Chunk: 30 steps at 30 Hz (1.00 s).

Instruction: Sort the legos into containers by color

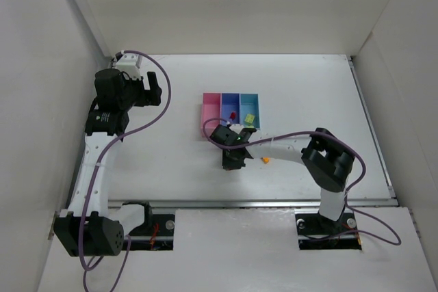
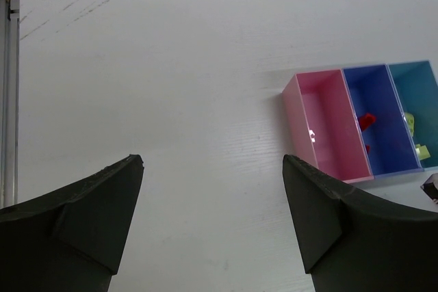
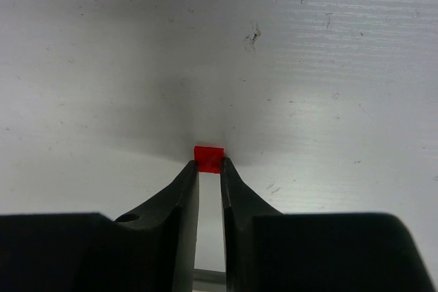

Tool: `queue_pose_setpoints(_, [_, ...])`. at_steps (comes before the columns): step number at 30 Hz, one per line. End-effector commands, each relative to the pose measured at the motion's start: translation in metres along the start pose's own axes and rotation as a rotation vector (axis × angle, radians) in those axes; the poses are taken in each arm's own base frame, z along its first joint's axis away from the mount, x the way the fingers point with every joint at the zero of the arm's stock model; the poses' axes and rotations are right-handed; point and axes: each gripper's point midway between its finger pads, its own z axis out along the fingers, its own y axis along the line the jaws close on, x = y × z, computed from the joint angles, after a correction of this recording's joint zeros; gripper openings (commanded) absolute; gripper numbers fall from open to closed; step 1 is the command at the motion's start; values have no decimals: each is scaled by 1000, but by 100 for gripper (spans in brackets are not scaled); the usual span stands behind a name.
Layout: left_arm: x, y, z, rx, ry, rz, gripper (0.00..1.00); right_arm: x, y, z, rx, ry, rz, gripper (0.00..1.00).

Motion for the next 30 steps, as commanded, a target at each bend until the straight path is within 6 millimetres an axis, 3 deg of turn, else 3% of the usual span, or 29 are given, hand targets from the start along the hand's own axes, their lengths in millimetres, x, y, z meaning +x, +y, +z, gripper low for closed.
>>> queue_pose_setpoints(1, [-19,-1,-9,1,-69,4,81,7,-25,16,107,-4,-69,9])
queue_pose_setpoints(7, [-19,-1,-9,1,-69,4,81,-14,-14,-5,66,-71,-102,1])
queue_pose_setpoints(12, [-19,-1,-9,1,-69,4,81,-29,-8,-24,50,-109,-122,0])
queue_pose_setpoints(19, [-15,1,-7,-10,-60,1,81,-74,6,-77,19,-257,-141,0])
queue_pose_setpoints(23, [-15,1,-7,-10,-60,1,81,-101,24,-104,4,-320,-173,0])
queue_pose_setpoints(26, [-15,3,-7,-19,-61,1,81,-99,21,-103,22,-305,-181,3])
queue_pose_setpoints(30, [-15,3,-7,-19,-61,10,81,-84,-4,-89,22,-252,-155,9])
